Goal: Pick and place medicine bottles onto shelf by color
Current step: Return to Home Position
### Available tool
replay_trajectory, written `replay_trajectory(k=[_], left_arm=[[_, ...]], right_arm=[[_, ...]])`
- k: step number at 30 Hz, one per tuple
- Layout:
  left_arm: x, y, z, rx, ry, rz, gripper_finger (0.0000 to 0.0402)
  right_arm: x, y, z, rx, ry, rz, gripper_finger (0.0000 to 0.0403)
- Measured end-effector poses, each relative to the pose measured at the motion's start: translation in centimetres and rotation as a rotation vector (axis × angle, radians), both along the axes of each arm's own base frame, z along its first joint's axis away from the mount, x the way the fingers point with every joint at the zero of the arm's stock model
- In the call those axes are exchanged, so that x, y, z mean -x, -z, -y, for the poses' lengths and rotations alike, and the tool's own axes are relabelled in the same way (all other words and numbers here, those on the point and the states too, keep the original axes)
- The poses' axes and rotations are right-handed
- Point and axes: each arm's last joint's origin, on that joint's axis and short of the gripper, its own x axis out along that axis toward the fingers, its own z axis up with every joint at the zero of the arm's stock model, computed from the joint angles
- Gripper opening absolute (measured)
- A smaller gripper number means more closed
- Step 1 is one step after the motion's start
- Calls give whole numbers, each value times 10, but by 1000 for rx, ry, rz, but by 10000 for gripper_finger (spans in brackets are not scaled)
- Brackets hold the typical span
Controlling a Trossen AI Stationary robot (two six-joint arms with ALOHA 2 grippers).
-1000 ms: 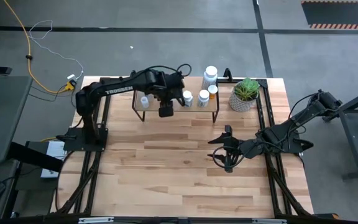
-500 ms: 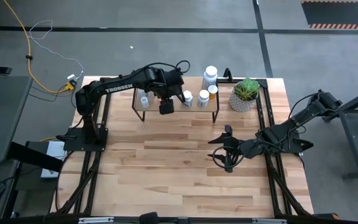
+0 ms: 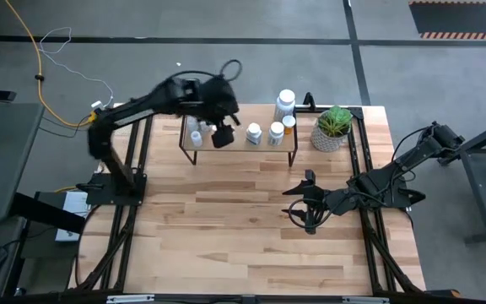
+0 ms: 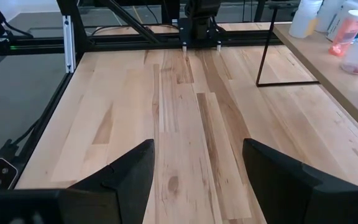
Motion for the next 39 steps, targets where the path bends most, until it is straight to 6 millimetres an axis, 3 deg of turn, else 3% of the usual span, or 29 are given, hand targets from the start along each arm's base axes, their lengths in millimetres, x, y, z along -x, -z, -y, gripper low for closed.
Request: replay_trajectory(k=[3, 6, 9, 14, 19, 22, 25, 28, 32, 39], left_arm=[[15, -18, 27, -16, 43, 187, 293], [36, -19, 59, -54, 108, 365, 289], [67, -4, 89, -60, 162, 550, 285], [114, 42, 121, -75, 254, 827, 280], [151, 82, 128, -100, 279, 986, 268], [168, 96, 129, -133, 291, 1011, 247], [184, 102, 130, -162, 301, 1052, 208], [198, 118, 131, -155, 298, 1088, 141], [207, 149, 134, -102, 293, 1140, 25], [211, 189, 136, -97, 247, 1191, 2]], right_arm=[[0, 0, 0, 0, 0, 0, 236], [0, 0, 0, -2, 0, 2, 236], [0, 0, 0, -9, 3, 3, 236], [0, 0, 0, -8, 8, 5, 236], [0, -1, 0, -28, 20, 13, 236], [-1, -2, 0, -43, 24, 23, 236], [-1, -3, 0, -65, 29, 40, 236], [-2, -5, -1, -77, 29, 60, 236], [-2, -6, 0, -72, 52, 73, 236], [-1, -7, 2, -54, 88, 74, 236]])
